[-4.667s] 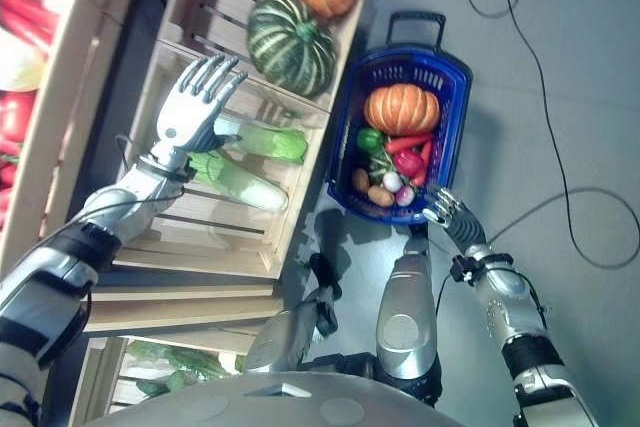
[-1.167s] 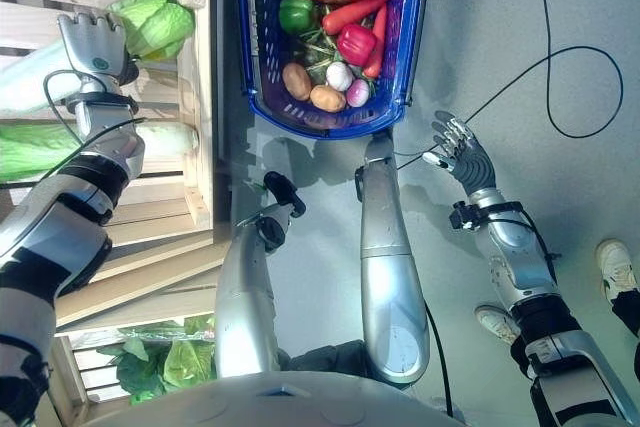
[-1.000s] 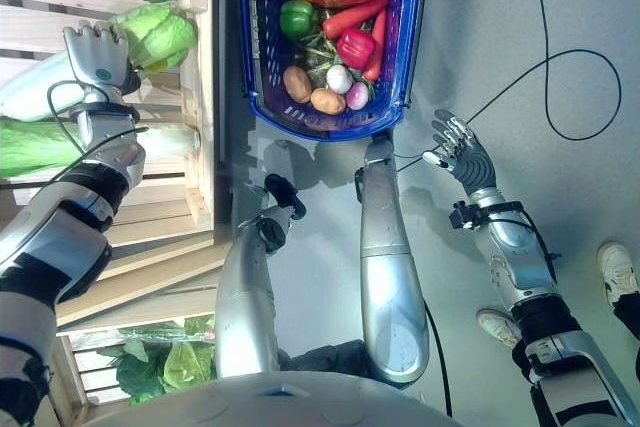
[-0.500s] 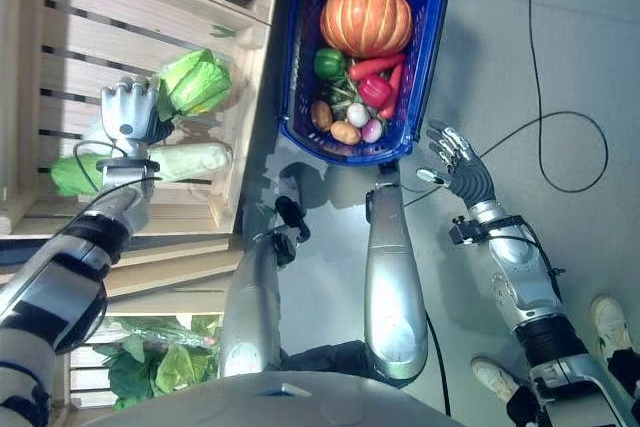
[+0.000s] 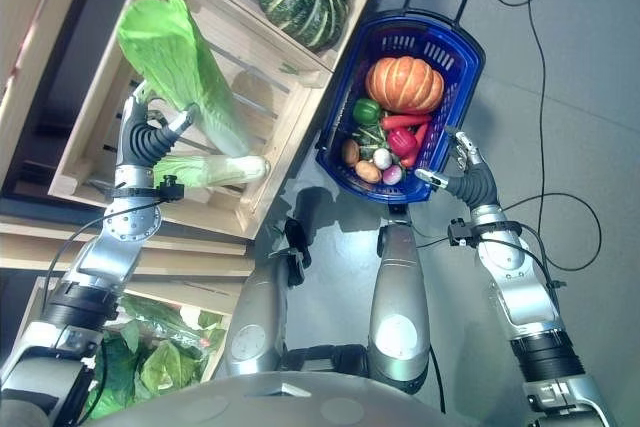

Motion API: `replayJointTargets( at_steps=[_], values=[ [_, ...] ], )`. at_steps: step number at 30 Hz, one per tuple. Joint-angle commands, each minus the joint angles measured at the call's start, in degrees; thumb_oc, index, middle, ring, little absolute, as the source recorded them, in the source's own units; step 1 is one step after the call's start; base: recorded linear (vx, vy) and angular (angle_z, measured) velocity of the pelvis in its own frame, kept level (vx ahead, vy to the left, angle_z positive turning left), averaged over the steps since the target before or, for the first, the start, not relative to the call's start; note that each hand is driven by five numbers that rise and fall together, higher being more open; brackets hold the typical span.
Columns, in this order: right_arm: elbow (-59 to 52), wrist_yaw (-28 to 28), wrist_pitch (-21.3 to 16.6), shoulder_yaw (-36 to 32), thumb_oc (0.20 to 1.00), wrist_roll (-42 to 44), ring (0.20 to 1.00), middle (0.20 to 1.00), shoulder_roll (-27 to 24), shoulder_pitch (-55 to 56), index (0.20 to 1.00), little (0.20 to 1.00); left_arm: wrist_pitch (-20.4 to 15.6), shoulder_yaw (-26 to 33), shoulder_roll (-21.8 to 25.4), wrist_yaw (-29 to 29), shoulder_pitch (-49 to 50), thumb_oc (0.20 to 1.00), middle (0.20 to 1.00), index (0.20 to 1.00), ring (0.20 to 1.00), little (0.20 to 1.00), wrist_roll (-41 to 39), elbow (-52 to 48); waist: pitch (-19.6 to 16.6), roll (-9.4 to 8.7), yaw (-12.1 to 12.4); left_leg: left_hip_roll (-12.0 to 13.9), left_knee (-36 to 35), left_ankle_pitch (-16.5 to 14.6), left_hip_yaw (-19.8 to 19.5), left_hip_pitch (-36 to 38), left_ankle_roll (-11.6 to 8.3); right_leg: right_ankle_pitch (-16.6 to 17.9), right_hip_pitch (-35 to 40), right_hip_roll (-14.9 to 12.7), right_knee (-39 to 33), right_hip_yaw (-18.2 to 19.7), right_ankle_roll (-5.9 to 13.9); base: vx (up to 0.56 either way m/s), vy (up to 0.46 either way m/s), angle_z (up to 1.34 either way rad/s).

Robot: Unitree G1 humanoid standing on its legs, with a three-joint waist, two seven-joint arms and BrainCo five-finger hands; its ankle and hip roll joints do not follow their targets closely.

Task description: Pick up fruits and vegetables into the basket

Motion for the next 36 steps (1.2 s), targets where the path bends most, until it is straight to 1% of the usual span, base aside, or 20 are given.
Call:
replayJointTargets(
  at_steps=[1,5,6,8,9,11,12,13,16,20,23,25,28,31,36],
  values=[
    [-5.3,-1.9,2.0,2.0,1.000,1.2,1.000,1.000,-0.7,-2.5,1.000,1.000,-6.4,1.3,1.1,-3.2,0.4,0.200,0.200,0.200,0.200,0.200,-6.3,-5.1,-7.4,-3.01,1.1,-2.9,-1.0,1.1,-0.2,-2.6,4.27,-5.4,6.0,-1.3,-1.1,-0.9,2.60,0.07,-0.100,0.09],
    [-7.4,-1.4,3.5,3.7,1.000,3.2,1.000,1.000,-0.4,-6.8,1.000,1.000,-6.1,-0.3,0.2,-5.3,-0.5,0.200,0.200,0.200,0.200,0.200,-8.2,-6.3,-9.0,-3.28,2.2,-2.6,-2.1,1.1,-0.7,-0.3,4.11,-5.4,9.2,-1.2,-2.8,-1.5,2.66,0.08,-0.091,0.09],
    [-8.4,-1.0,4.7,4.4,1.000,4.0,1.000,1.000,-0.2,-8.4,1.000,1.000,-5.1,-0.6,-0.2,-6.7,-0.9,0.200,0.200,0.200,0.200,0.200,-10.2,-7.2,-9.6,-3.45,2.6,-2.4,-2.4,1.0,-0.8,0.5,4.06,-5.4,10.3,-1.2,-3.3,-1.7,2.69,0.06,-0.070,0.03],
    [-9.4,-0.8,5.9,5.3,1.000,3.6,1.000,1.000,0.1,-9.8,1.000,1.000,-5.7,-0.9,-0.8,-7.9,-1.0,0.200,0.200,0.200,0.200,0.200,-12.0,-7.5,-10.5,-3.63,2.9,-2.3,-3.0,1.4,-0.9,1.2,3.98,-5.0,11.4,-1.2,-4.4,-1.8,2.72,0.07,-0.063,0.04],
    [-10.4,-0.5,7.3,5.9,1.000,2.9,1.000,1.000,0.1,-10.7,1.000,1.000,-6.3,-1.0,-1.4,-9.0,-0.8,0.200,0.200,0.200,0.200,0.200,-13.9,-8.8,-11.3,-3.88,3.4,-2.3,-3.5,1.0,-1.0,2.5,4.03,-5.0,13.0,-1.3,-5.3,-2.0,2.90,0.10,-0.056,0.06],
    [-11.3,-0.7,8.8,6.5,1.000,2.1,1.000,1.000,0.0,-11.1,1.000,1.000,-6.1,-1.1,-2.1,-10.3,-0.3,0.200,0.200,0.200,0.200,0.200,-14.3,-10.1,-12.3,-4.16,3.9,-2.2,-4.1,0.8,-1.1,3.6,4.00,-4.9,14.4,-1.5,-6.2,-2.2,3.12,0.12,-0.056,0.09],
    [-11.6,-1.1,9.1,6.7,1.000,2.1,1.000,1.000,0.0,-11.6,1.000,1.000,-6.7,-1.1,-2.5,-10.7,-0.1,0.200,0.200,0.200,0.200,0.200,-13.5,-10.9,-12.7,-4.37,4.2,-2.1,-4.4,0.7,-1.1,4.5,4.02,-4.8,15.5,-1.5,-6.8,-2.3,3.25,0.09,-0.045,0.11],
    [-12.0,-1.4,9.2,6.9,1.000,2.2,1.000,1.000,0.0,-11.8,1.000,1.000,-6.4,-1.3,-2.6,-10.9,-0.1,0.200,0.200,0.200,0.200,0.200,-13.1,-11.5,-13.0,-4.50,4.4,-2.0,-4.5,0.6,-1.1,4.8,4.02,-4.7,15.9,-1.6,-7.0,-2.4,3.33,0.11,-0.059,0.09],
    [-13.3,-2.3,8.8,7.7,1.000,2.8,1.000,1.000,0.5,-13.2,1.000,1.000,-4.7,-2.4,-2.9,-11.9,-0.5,0.200,0.200,0.200,0.200,0.200,-11.1,-12.7,-14.4,-5.18,5.0,-1.8,-5.5,0.0,-1.0,6.8,3.91,-4.5,18.3,-1.7,-8.7,-2.7,3.81,0.09,-0.053,0.02],
    [-14.9,-2.7,10.3,8.8,1.000,3.4,1.000,1.000,0.8,-15.4,1.000,1.000,-2.9,-4.0,-2.3,-13.7,-1.4,0.200,0.200,0.200,0.200,0.200,-9.6,-12.1,-15.6,-5.63,5.4,-1.5,-6.1,-0.5,-0.8,8.5,3.71,-4.3,19.9,-1.9,-9.8,-2.7,4.29,0.08,-0.027,0.01],
    [-16.1,-1.4,10.8,9.8,1.000,6.8,1.000,1.000,0.7,-16.9,1.000,1.000,-1.9,-4.9,-1.5,-15.0,-1.3,0.200,0.200,0.200,0.200,0.200,-7.6,-11.5,-16.5,-5.97,5.9,-1.2,-6.3,-0.9,-0.7,9.5,3.68,-4.2,20.9,-2.0,-10.4,-2.6,4.56,0.05,-0.024,0.02],
    [-16.6,0.0,11.2,10.4,1.000,9.4,1.000,1.000,1.0,-17.2,1.000,1.000,-1.3,-5.0,-1.1,-15.7,-1.2,0.200,0.200,0.200,0.200,0.200,-7.9,-11.3,-16.9,-6.07,6.1,-1.2,-6.5,-1.0,-0.6,9.9,3.67,-4.1,21.4,-2.1,-10.6,-2.5,4.64,0.04,-0.014,0.01],
    [-17.1,1.7,11.8,12.7,1.000,13.6,1.000,1.000,2.7,-18.0,1.000,1.000,-1.6,-6.1,-0.9,-16.2,-0.9,0.200,0.200,0.200,0.200,0.200,-5.0,-10.2,-17.7,-6.37,6.8,-1.0,-7.0,-1.1,-0.7,10.8,3.52,-4.0,22.2,-2.2,-11.2,-2.7,4.89,0.04,-0.019,0.04],
    [-17.0,1.4,12.0,14.2,1.000,14.1,1.000,1.000,3.7,-18.4,1.000,1.000,-1.5,-7.3,-0.5,-16.4,-1.1,0.200,0.200,0.200,0.200,0.200,-2.6,-9.9,-18.1,-6.45,7.2,-0.9,-7.4,-1.1,-0.7,11.3,3.36,-3.9,22.8,-2.4,-11.7,-3.0,5.07,0.00,-0.004,0.07],
    [-15.5,3.7,11.1,17.3,1.000,15.8,1.000,1.000,5.3,-19.1,1.000,1.000,-2.6,-10.1,-0.2,-16.5,-2.1,0.200,0.200,0.200,0.200,0.200,1.7,-9.5,-18.6,-6.43,7.7,-0.7,-8.6,-0.9,-0.8,12.4,3.17,-3.9,23.8,-2.6,-12.4,-3.5,5.33,0.00,0.004,0.04]
  ],
)
